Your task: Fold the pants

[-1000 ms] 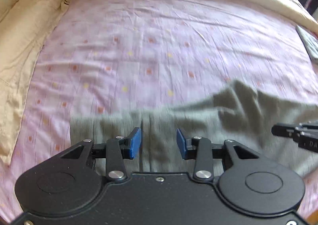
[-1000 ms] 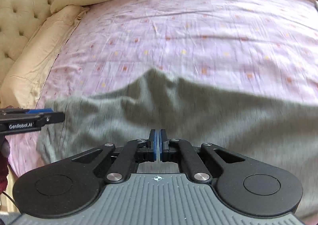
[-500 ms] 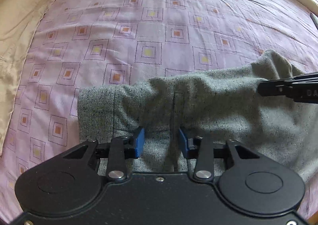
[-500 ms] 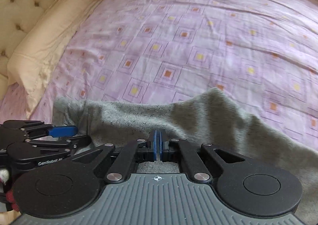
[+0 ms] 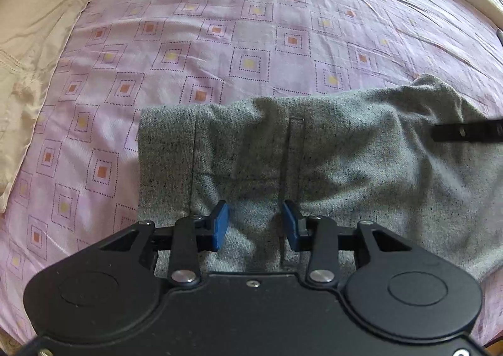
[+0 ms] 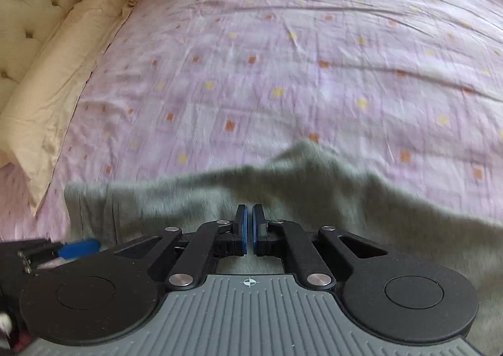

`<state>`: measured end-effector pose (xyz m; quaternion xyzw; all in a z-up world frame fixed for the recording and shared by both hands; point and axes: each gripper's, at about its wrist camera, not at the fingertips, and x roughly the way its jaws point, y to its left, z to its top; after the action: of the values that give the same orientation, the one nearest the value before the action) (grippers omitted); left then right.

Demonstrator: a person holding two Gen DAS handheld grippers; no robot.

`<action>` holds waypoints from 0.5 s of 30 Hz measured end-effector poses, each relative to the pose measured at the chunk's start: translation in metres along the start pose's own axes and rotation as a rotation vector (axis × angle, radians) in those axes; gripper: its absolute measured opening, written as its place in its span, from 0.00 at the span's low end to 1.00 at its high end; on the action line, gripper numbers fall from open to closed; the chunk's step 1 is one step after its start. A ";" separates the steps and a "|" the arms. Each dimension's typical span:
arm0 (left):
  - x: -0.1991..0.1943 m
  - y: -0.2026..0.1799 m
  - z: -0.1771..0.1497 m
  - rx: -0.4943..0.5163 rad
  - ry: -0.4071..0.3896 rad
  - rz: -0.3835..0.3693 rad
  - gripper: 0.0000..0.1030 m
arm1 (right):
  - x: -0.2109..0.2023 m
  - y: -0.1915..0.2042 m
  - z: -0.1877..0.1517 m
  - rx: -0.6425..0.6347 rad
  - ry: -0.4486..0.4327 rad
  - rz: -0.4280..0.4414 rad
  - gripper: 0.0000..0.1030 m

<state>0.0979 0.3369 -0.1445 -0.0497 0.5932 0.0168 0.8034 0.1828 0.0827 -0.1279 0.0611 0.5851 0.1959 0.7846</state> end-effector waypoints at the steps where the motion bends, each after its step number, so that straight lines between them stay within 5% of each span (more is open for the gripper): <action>1: -0.002 0.000 -0.004 -0.002 -0.001 0.004 0.48 | -0.003 -0.003 -0.014 -0.001 0.013 -0.010 0.05; 10: -0.020 -0.012 -0.048 0.045 0.026 0.061 0.48 | -0.049 -0.050 -0.137 0.188 0.094 -0.057 0.04; 15: -0.031 -0.030 -0.058 0.026 0.029 0.048 0.44 | -0.102 -0.095 -0.147 0.293 -0.073 -0.091 0.05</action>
<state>0.0365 0.3023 -0.1299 -0.0252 0.6058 0.0278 0.7947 0.0430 -0.0627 -0.1132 0.1554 0.5808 0.0701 0.7960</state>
